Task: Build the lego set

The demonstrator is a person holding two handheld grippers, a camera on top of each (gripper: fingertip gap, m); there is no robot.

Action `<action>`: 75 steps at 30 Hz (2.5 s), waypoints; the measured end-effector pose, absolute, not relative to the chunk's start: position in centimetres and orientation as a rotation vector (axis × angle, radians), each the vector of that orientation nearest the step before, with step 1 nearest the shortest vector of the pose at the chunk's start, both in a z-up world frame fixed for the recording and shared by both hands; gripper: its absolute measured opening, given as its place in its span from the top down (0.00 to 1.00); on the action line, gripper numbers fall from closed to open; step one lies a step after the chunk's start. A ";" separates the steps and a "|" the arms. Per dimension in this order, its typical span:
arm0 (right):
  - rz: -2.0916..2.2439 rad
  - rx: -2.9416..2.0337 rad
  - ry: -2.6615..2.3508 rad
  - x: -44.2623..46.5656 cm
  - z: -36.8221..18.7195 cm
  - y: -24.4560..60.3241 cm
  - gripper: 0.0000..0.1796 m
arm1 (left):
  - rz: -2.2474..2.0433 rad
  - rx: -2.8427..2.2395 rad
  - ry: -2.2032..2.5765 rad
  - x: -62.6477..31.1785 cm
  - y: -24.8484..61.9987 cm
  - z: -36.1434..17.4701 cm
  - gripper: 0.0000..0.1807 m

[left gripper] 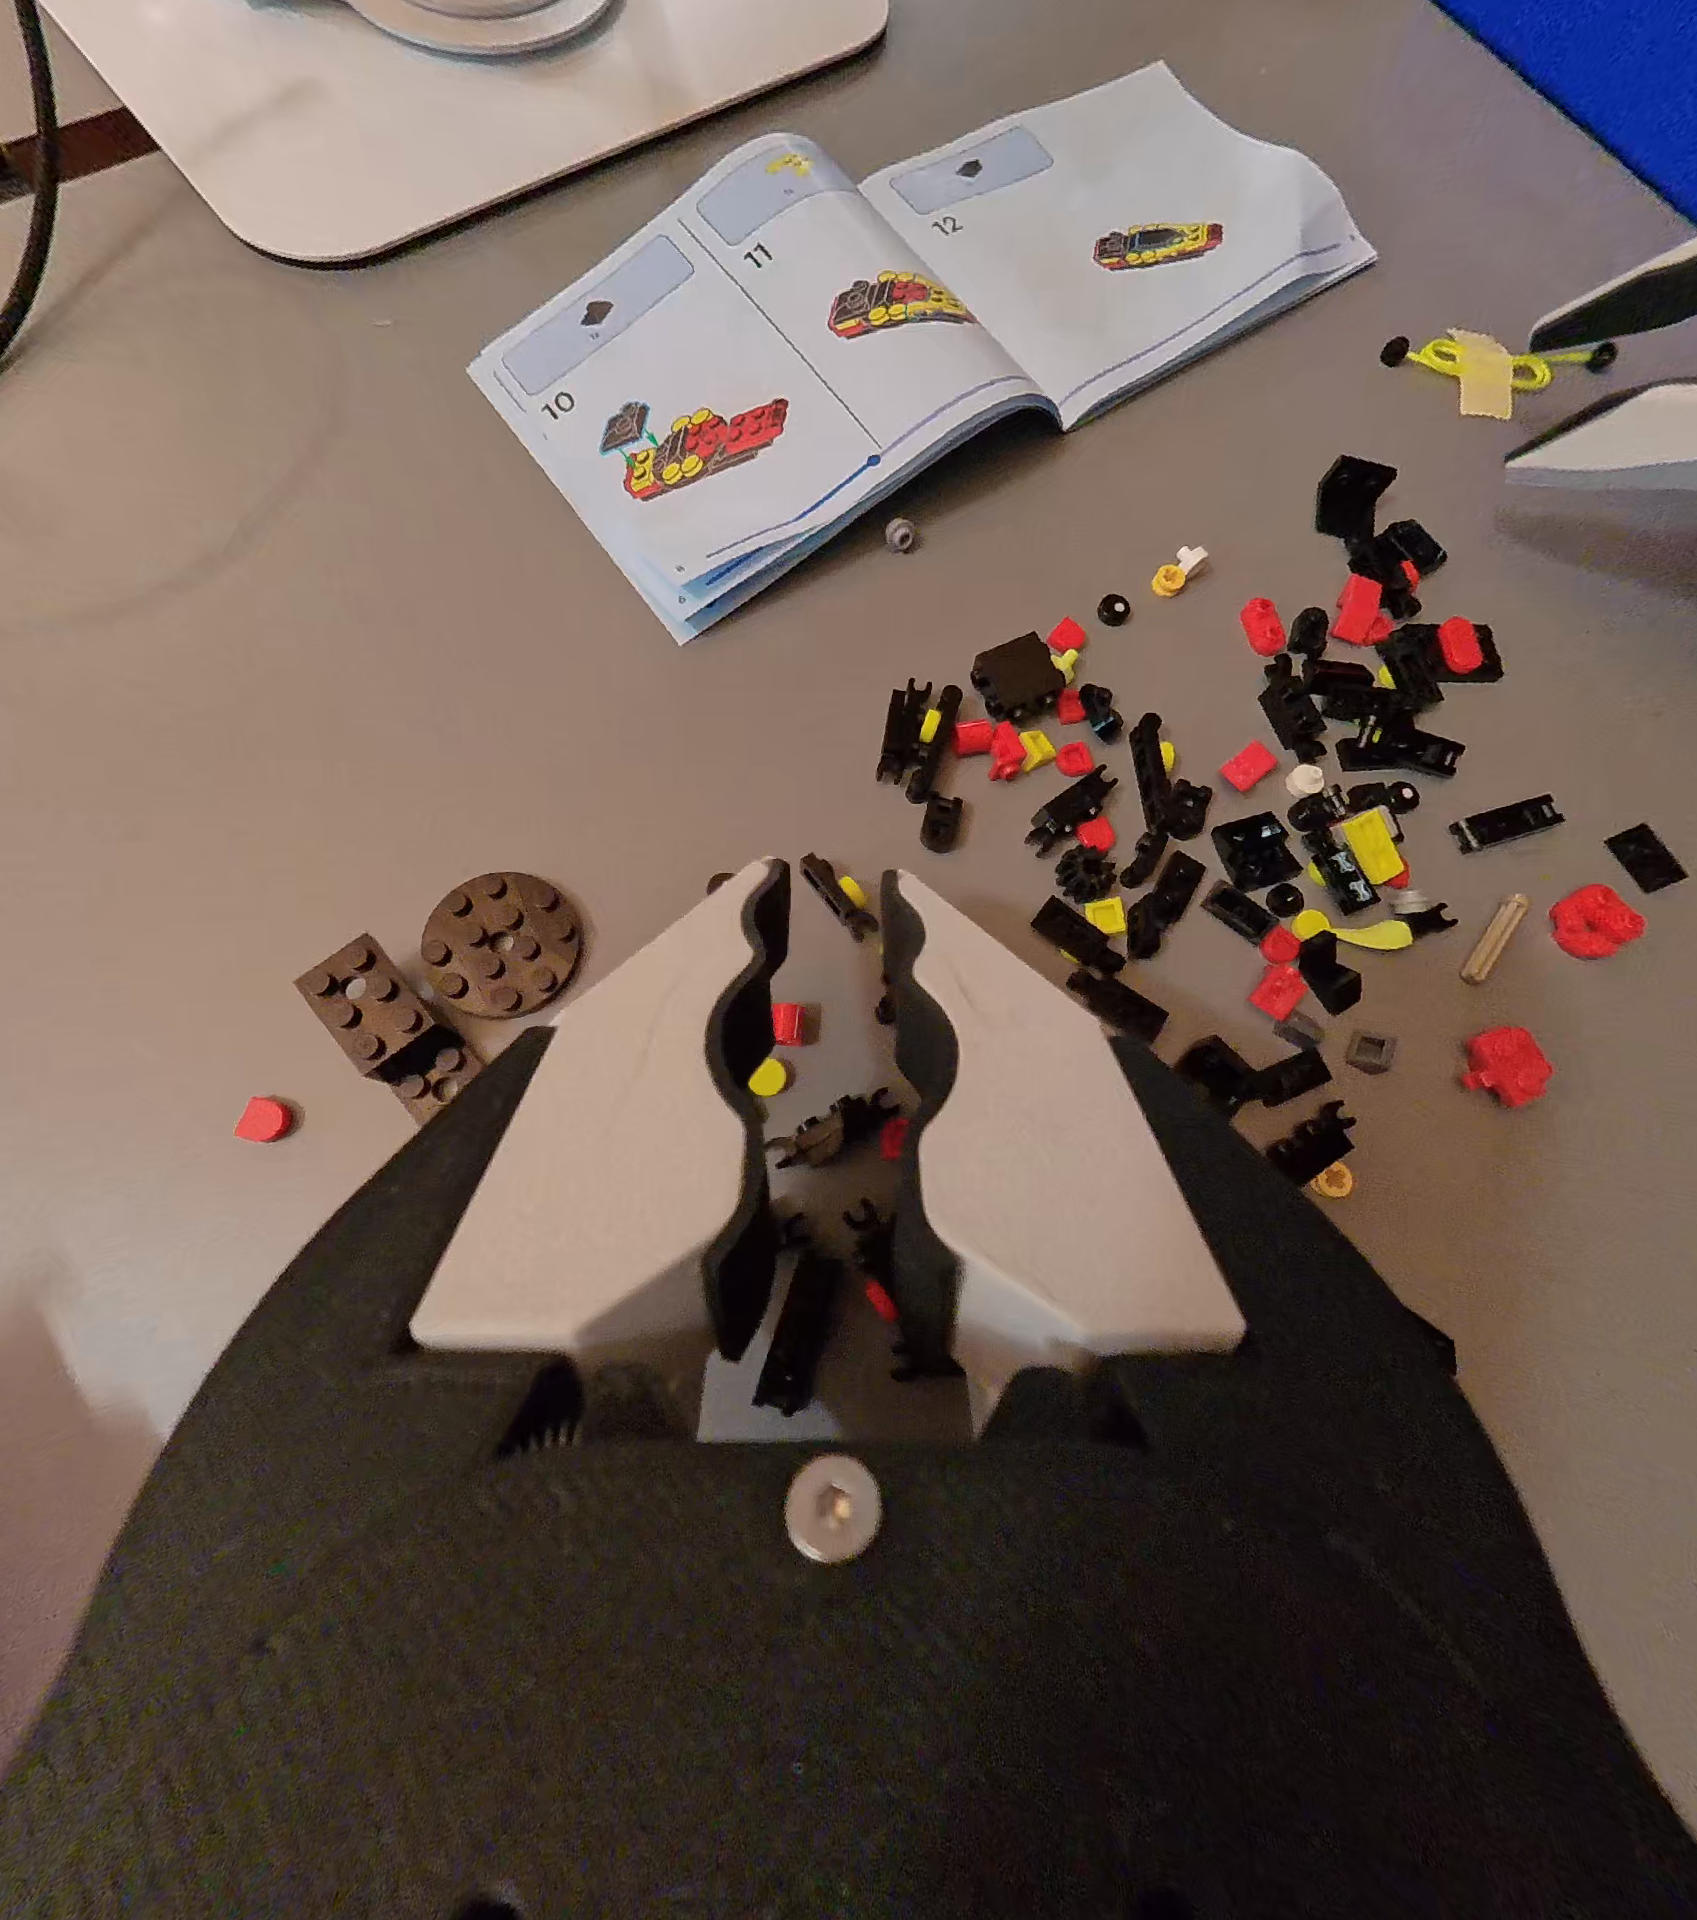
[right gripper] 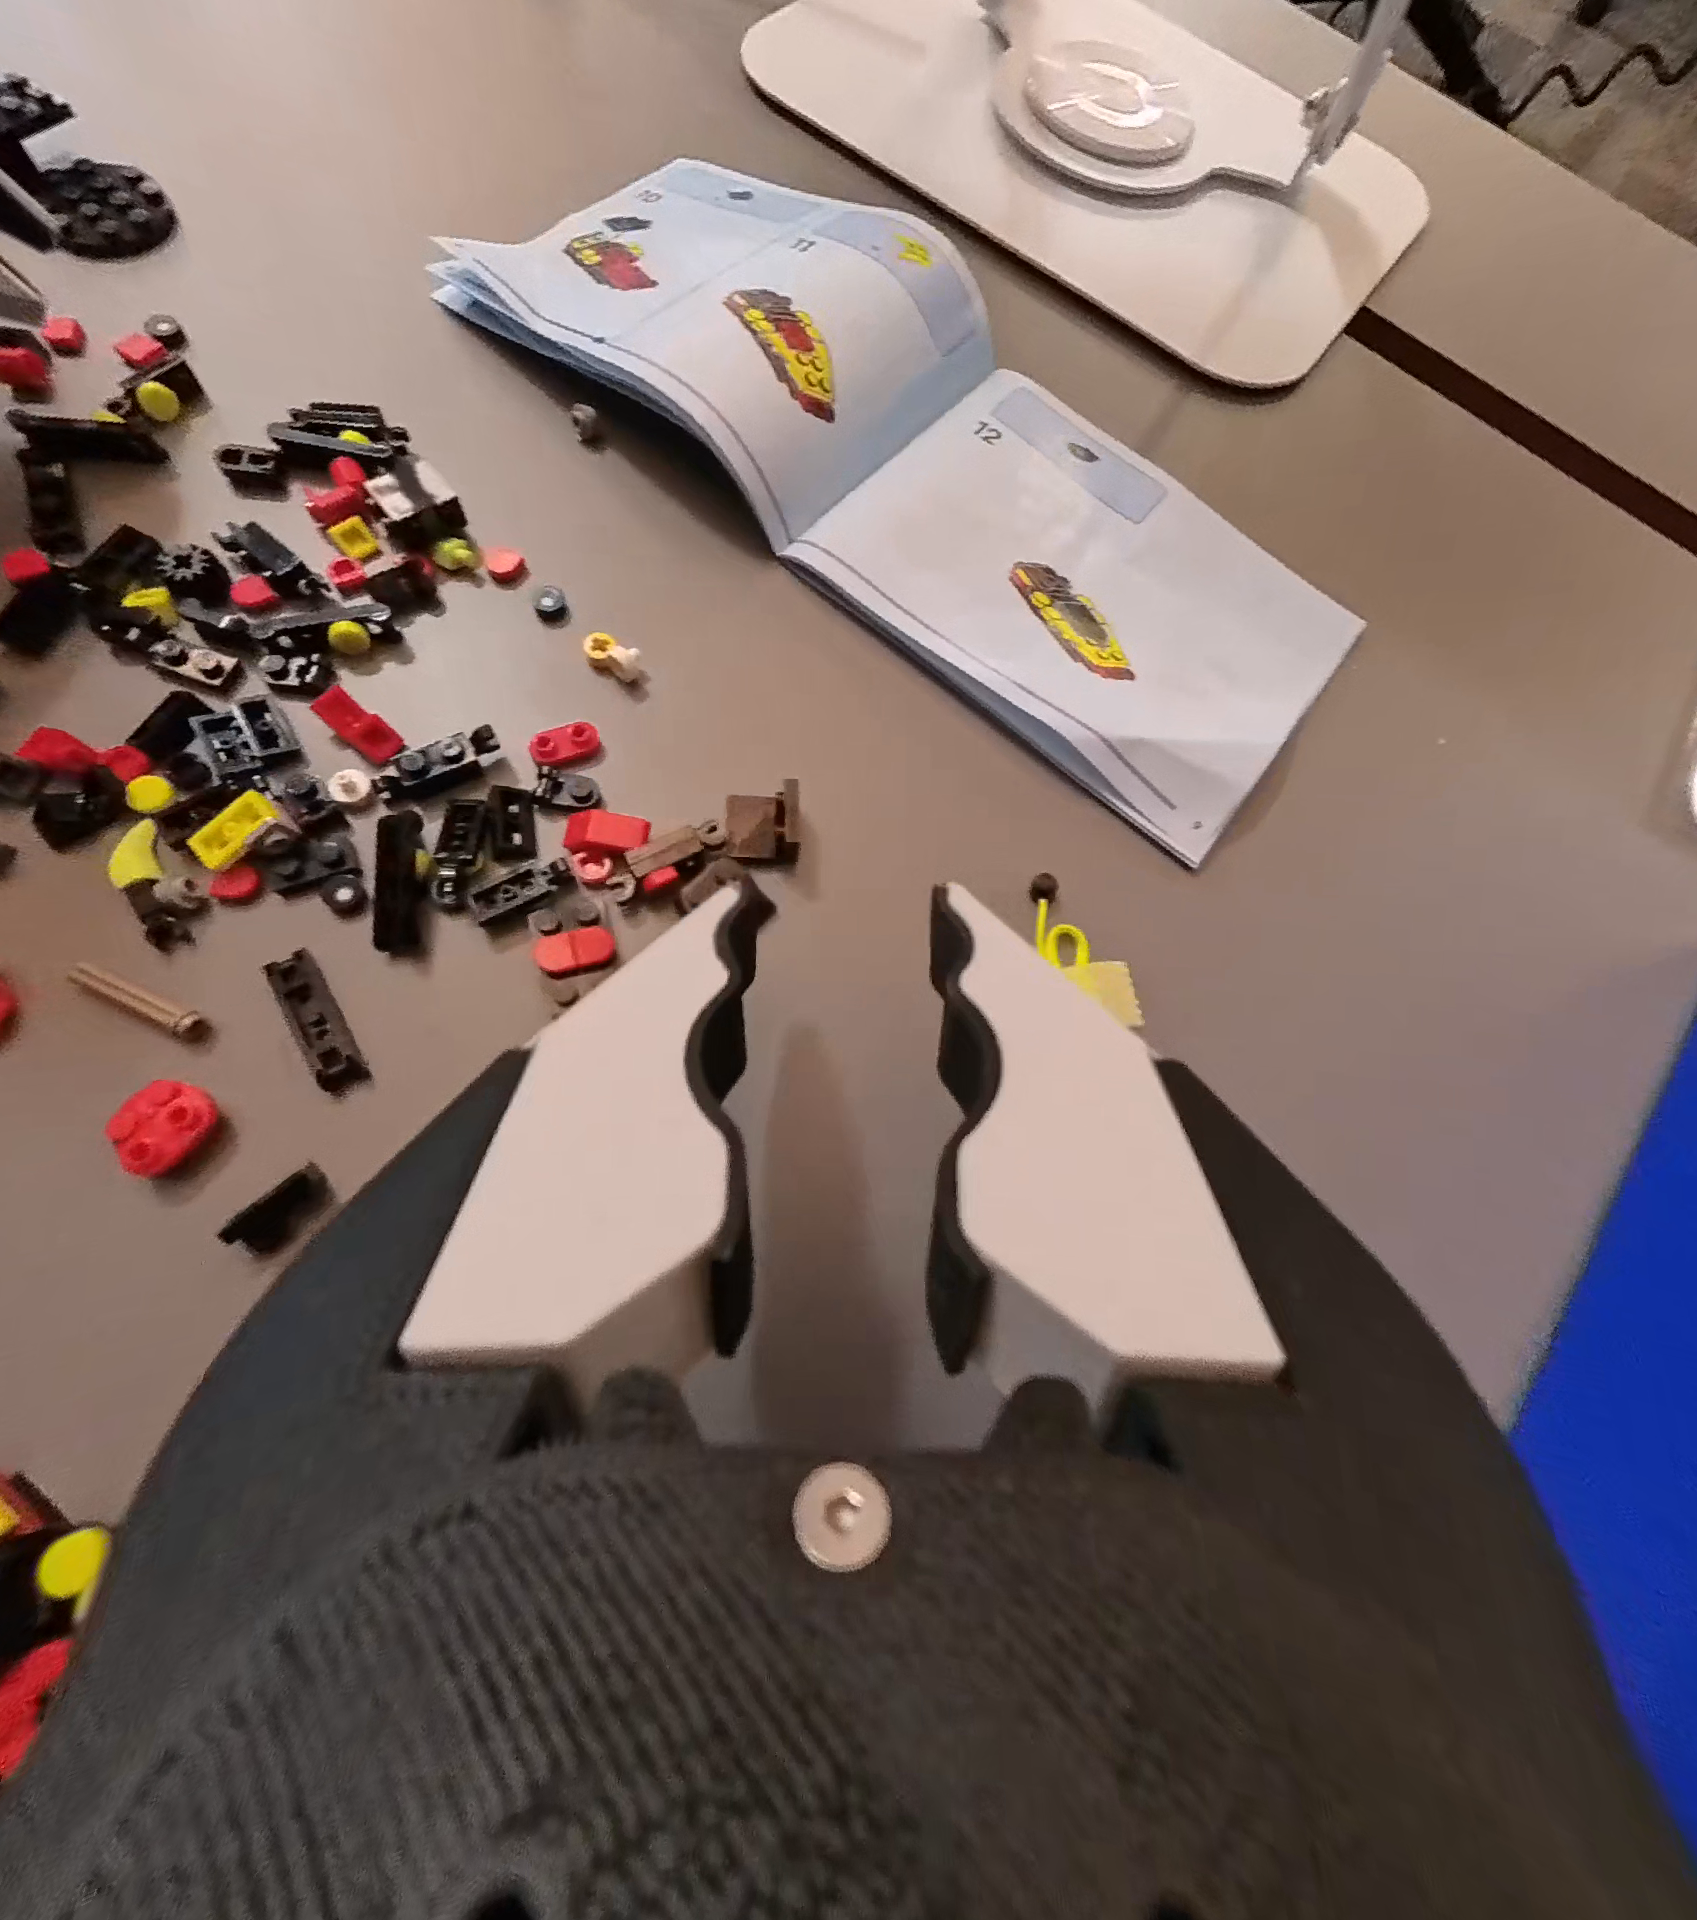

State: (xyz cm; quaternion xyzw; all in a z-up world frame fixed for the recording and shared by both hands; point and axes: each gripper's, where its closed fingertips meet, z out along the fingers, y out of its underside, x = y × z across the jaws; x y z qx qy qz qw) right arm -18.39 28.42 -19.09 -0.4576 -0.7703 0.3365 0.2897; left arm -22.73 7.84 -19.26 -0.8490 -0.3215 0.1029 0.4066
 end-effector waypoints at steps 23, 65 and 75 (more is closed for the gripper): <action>1.094 -0.805 -2.484 -23.4 -20.2 14.6 0.84 | 0.232 -2.105 -0.854 -22.0 7.5 -19.5 0.91; 1.187 -0.893 -2.453 -22.1 -18.2 16.8 0.87 | 0.240 -2.091 -0.905 -21.4 5.2 -19.6 0.90; 1.127 -0.865 -2.298 -18.5 -15.0 20.9 0.92 | 0.095 -2.053 -0.899 -20.0 6.3 -18.8 0.91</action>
